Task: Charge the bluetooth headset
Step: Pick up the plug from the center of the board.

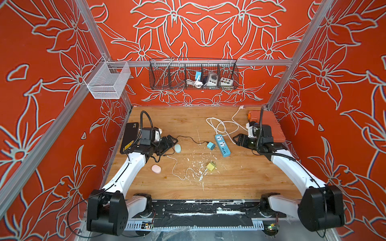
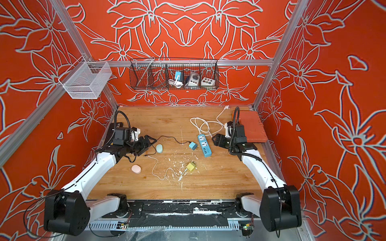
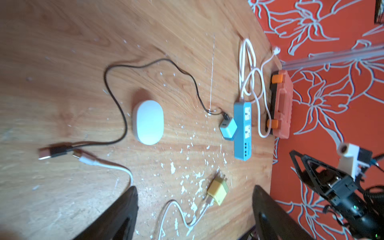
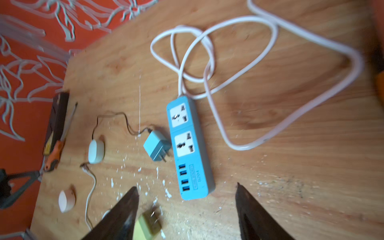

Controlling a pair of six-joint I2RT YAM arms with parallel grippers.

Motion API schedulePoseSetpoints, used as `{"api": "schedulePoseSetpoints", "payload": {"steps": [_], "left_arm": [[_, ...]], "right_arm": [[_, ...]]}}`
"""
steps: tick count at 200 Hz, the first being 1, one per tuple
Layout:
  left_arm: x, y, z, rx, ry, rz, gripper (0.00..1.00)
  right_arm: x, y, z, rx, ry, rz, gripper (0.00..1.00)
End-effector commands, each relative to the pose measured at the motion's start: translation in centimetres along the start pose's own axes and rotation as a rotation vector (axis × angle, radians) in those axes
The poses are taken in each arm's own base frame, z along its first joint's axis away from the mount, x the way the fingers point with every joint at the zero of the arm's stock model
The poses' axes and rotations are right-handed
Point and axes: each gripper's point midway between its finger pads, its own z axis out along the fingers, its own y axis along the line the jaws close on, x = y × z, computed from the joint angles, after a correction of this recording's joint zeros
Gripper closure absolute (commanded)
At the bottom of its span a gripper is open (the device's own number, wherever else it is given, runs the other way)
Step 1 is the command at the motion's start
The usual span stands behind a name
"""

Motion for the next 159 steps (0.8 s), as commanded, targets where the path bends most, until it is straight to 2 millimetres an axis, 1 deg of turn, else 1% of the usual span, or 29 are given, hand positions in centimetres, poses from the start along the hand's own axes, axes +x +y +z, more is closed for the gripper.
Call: {"api": "schedulePoseSetpoints", "payload": {"steps": [1,35,56,82,100,118,159], "left_arm": [[2.6,-0.5,0.6,0.041,0.113,-0.003,0.19],[4.0,-0.1,0.9,0.046,0.145,-0.009,0.20],[4.5,0.2,1.1,0.052,0.157,-0.023,0.20],[5.0,0.2,1.4,0.069,0.175,-0.041,0.20],[5.1,0.2,1.4,0.071,0.179,-0.044,0.19],[5.3,0.3,1.4,0.076,0.182,-0.040,0.19],[5.5,0.4,1.6,0.084,0.190,-0.051,0.19]], "right_arm": [[1.4,2.1,0.9,-0.012,0.093,-0.119,0.27],[2.2,4.4,2.4,-0.012,0.180,-0.248,0.29],[3.0,5.4,3.8,-0.003,0.246,-0.318,0.28],[4.1,6.0,5.9,0.030,0.320,-0.397,0.24],[4.6,6.4,7.1,0.056,0.356,-0.450,0.24],[4.7,6.9,8.1,0.052,0.361,-0.473,0.24],[4.7,7.1,10.5,0.055,0.393,-0.496,0.22]]}}
